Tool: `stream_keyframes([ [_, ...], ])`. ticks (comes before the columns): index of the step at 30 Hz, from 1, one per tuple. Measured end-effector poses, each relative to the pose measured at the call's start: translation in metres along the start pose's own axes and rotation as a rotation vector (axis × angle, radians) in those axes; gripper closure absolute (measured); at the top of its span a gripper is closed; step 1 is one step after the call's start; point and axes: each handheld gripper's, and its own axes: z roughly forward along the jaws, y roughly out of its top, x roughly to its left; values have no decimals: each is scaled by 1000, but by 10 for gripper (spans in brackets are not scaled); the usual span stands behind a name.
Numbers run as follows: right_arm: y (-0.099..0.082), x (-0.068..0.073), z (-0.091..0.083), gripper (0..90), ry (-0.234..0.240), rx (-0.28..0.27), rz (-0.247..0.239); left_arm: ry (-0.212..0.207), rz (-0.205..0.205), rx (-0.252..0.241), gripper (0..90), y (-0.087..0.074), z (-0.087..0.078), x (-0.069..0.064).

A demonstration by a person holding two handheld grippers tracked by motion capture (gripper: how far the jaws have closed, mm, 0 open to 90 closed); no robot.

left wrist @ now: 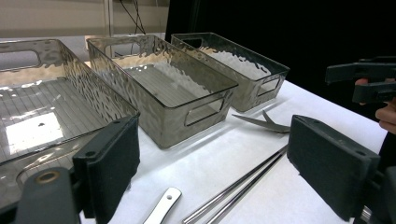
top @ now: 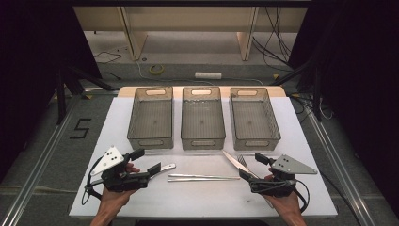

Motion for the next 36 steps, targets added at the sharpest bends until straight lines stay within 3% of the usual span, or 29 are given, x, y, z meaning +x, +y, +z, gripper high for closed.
stream_keyframes([
  [13,0,1,1,202,1,5,-6,2,21,10,158,1,2,-2],
  [19,0,0,0,202,-8,5,-3,18,32,48,154,5,5,-5],
  [23,0,-1,1,202,-7,4,-4,20,36,104,155,10,9,-6],
  [28,0,-2,1,202,-13,5,5,36,95,197,158,18,16,-15],
  [36,0,-5,0,201,-19,0,12,-9,169,356,167,37,38,-27],
])
